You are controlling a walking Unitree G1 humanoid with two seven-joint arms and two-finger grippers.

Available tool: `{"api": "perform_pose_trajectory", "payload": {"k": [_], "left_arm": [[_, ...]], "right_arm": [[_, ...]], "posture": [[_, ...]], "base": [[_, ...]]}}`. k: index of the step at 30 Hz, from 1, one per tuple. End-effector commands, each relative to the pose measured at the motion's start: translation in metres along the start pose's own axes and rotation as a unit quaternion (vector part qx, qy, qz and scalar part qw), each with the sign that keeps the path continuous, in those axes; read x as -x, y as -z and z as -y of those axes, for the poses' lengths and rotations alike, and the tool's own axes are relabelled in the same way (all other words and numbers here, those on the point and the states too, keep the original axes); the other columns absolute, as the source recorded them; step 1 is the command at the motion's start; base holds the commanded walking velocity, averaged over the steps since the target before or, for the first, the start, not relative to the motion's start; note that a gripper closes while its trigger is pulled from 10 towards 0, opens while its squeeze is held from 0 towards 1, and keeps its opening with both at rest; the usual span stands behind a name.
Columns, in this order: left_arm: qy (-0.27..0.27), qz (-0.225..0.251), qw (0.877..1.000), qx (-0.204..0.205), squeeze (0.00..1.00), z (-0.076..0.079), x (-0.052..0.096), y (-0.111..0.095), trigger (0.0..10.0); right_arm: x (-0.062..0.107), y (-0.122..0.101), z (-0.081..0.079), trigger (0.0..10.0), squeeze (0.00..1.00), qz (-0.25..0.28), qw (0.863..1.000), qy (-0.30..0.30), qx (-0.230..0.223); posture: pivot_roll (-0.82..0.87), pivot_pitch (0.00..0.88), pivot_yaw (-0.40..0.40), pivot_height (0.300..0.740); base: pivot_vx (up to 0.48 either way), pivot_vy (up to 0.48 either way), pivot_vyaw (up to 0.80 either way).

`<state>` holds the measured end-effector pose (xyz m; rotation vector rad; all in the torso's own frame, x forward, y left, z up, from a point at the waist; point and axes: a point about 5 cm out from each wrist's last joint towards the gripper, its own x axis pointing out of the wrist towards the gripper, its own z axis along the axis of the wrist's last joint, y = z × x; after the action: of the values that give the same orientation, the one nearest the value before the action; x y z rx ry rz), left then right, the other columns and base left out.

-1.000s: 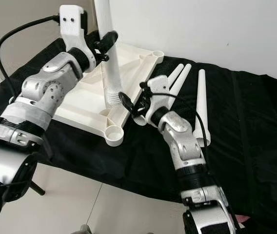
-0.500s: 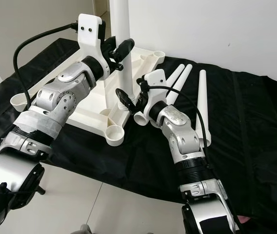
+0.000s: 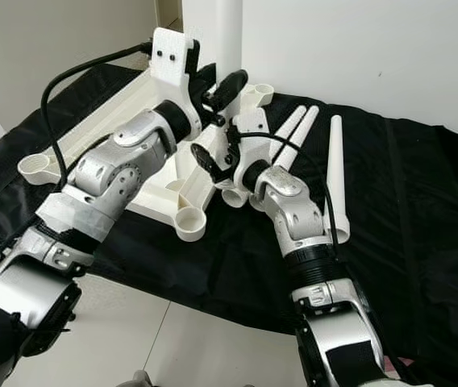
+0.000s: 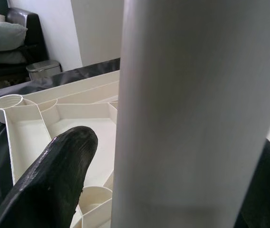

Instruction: Building children table

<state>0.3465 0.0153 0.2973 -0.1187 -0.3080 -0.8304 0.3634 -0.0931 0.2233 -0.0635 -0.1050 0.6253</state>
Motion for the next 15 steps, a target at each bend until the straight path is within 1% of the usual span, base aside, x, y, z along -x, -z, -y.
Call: {"api": "perform_pose_trajectory", "payload": {"k": [1, 6, 7, 8, 9, 10, 11, 13, 14, 15], "left_arm": [[0.21, -0.001, 0.978, -0.012, 0.0, 0.0284, 0.0034, -0.0005, 10.0], [0.212, -0.002, 0.977, -0.014, 0.0, 0.0299, 0.0041, 0.0005, 10.0], [0.212, -0.003, 0.977, -0.015, 0.0, 0.0302, 0.0044, 0.0012, 10.0], [0.213, -0.003, 0.977, -0.016, 0.0, 0.0306, 0.0046, 0.0015, 10.0], [0.213, -0.003, 0.977, -0.016, 0.0, 0.0306, 0.0046, 0.0015, 10.0], [0.213, -0.004, 0.977, -0.017, 0.0, 0.0307, 0.0046, 0.0017, 10.0], [0.213, -0.005, 0.977, -0.017, 0.0, 0.0307, 0.0046, 0.0015, 10.0], [0.213, -0.005, 0.977, -0.017, 0.0, 0.0307, 0.0046, 0.0015, 10.0], [0.212, -0.004, 0.977, -0.017, 0.0, 0.0305, 0.0044, 0.001, 10.0], [0.212, -0.004, 0.977, -0.017, 0.0, 0.0305, 0.0044, 0.001, 10.0]], "right_arm": [[-0.0024, -0.0054, 0.0016, 10.0, 0.0, 0.007, 1.0, 0.003, 0.004], [-0.0029, -0.0075, 0.0028, 10.0, 0.0, 0.008, 1.0, 0.004, 0.007], [-0.0027, -0.0084, 0.0039, 6.8, 0.0, 0.008, 1.0, 0.005, 0.01], [-0.0025, -0.009, 0.0051, 8.4, 0.0, 0.008, 1.0, 0.006, 0.01], [-0.0025, -0.009, 0.0051, 8.4, 0.0, 0.008, 1.0, 0.006, 0.01], [-0.0023, -0.0092, 0.0061, 6.6, 0.0, 0.008, 1.0, 0.007, 0.012], [-0.0022, -0.0089, 0.0073, 4.4, 0.0, 0.006, 1.0, 0.01, 0.012], [-0.0022, -0.0089, 0.0073, 4.4, 0.0, 0.006, 1.0, 0.01, 0.012], [-0.0022, -0.0078, 0.0079, 2.5, 0.0, 0.002, 1.0, 0.01, 0.012], [-0.0022, -0.0078, 0.0079, 2.5, 0.0, 0.002, 1.0, 0.01, 0.012]], "posture": [[0.0, 0.018, -0.016, 0.74], [0.0, 0.018, -0.016, 0.74], [0.0, 0.019, -0.014, 0.74], [0.0, 0.02, -0.015, 0.74], [0.0, 0.02, -0.015, 0.74], [0.0, 0.019, -0.015, 0.74], [0.0, 0.02, -0.014, 0.74], [0.0, 0.02, -0.014, 0.74], [0.0, 0.019, -0.014, 0.74], [0.0, 0.019, -0.014, 0.74]], "base": [[0.0, 0.0, 0.0], [0.0, 0.0, 0.0], [0.0, 0.0, 0.0], [0.0, 0.0, 0.0], [0.0, 0.0, 0.0], [0.0, 0.0, 0.0], [0.0, 0.0, 0.0], [0.0, 0.0, 0.0], [0.0, 0.0, 0.0], [0.0, 0.0, 0.0]]}}
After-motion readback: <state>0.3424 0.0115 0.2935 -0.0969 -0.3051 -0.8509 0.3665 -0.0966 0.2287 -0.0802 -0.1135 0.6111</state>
